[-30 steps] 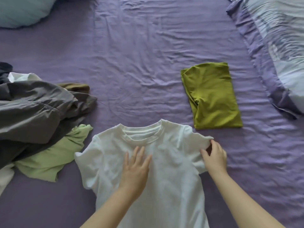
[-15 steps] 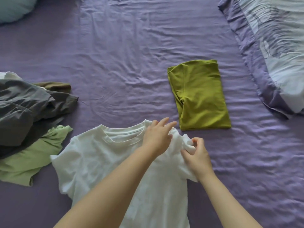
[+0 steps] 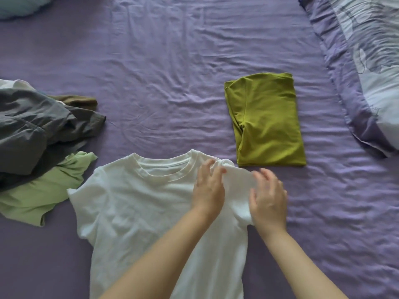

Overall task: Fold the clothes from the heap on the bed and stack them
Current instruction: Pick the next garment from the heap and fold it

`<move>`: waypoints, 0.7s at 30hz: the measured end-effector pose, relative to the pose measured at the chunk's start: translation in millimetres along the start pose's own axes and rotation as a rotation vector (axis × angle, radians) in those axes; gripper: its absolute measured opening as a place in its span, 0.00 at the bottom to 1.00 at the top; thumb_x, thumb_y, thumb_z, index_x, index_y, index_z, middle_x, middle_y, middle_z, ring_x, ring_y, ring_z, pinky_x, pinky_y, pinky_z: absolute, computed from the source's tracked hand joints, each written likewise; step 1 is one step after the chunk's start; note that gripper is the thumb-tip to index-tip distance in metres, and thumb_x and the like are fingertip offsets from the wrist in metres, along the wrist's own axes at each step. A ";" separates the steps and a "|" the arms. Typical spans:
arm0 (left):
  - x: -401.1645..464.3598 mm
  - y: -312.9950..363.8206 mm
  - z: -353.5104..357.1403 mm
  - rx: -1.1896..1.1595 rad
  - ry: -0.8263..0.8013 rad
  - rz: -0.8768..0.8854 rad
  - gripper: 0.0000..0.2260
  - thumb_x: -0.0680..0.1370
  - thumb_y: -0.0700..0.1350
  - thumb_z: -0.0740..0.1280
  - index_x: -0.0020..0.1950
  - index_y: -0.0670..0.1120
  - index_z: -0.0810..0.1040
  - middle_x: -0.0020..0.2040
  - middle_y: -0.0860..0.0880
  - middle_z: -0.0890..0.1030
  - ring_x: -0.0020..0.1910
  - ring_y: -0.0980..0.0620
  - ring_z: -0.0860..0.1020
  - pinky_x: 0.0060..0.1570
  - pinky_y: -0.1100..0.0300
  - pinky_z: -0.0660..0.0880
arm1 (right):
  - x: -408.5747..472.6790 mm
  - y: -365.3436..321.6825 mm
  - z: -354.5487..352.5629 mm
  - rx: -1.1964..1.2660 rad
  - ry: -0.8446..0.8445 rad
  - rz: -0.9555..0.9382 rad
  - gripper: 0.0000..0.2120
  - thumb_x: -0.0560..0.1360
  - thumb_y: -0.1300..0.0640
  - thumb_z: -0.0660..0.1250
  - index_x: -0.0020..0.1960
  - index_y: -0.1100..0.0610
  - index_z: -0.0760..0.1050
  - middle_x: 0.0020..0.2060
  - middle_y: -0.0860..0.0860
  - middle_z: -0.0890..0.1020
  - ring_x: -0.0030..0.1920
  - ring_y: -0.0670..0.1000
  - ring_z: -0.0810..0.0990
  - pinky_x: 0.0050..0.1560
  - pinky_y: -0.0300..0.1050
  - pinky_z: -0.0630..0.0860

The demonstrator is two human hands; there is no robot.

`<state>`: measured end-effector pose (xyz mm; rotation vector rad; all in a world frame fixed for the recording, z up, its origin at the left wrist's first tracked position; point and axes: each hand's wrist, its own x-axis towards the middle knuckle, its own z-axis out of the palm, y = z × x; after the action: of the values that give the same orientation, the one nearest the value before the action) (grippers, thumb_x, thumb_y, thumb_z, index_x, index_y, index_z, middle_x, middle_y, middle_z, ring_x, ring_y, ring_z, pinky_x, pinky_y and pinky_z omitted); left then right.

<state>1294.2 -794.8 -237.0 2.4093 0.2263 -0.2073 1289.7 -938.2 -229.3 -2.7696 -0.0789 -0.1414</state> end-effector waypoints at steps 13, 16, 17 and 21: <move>-22.8 -93.2 -45.7 0.553 -0.135 -0.043 0.26 0.82 0.57 0.51 0.78 0.53 0.49 0.79 0.49 0.45 0.78 0.47 0.42 0.73 0.44 0.41 | -31.7 -6.1 12.3 -0.405 -0.627 0.079 0.30 0.78 0.42 0.53 0.77 0.47 0.49 0.77 0.53 0.50 0.76 0.58 0.49 0.68 0.65 0.57; 16.5 -78.3 -50.7 0.581 -0.179 0.121 0.25 0.83 0.53 0.51 0.79 0.52 0.48 0.79 0.49 0.44 0.78 0.46 0.42 0.73 0.44 0.42 | -40.9 5.6 5.6 -0.289 -0.555 0.039 0.32 0.76 0.39 0.43 0.77 0.50 0.54 0.76 0.55 0.55 0.76 0.59 0.54 0.69 0.61 0.58; 26.5 -71.5 -47.9 0.613 -0.205 0.190 0.25 0.83 0.51 0.52 0.79 0.52 0.47 0.79 0.48 0.43 0.78 0.46 0.42 0.73 0.43 0.42 | -43.6 11.9 4.7 -0.165 -0.536 0.150 0.30 0.78 0.39 0.45 0.77 0.51 0.53 0.77 0.55 0.53 0.76 0.57 0.52 0.70 0.57 0.56; 57.9 -46.0 -32.0 0.655 -0.244 0.216 0.30 0.80 0.39 0.57 0.79 0.51 0.47 0.78 0.47 0.53 0.77 0.44 0.48 0.74 0.44 0.47 | -34.1 25.6 6.0 0.189 -0.256 0.495 0.33 0.76 0.55 0.66 0.75 0.62 0.56 0.71 0.61 0.66 0.70 0.63 0.62 0.68 0.53 0.58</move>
<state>1343.3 -733.3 -254.5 2.9889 -0.2560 -0.5392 1258.2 -961.2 -247.7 -2.5149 0.4966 0.3312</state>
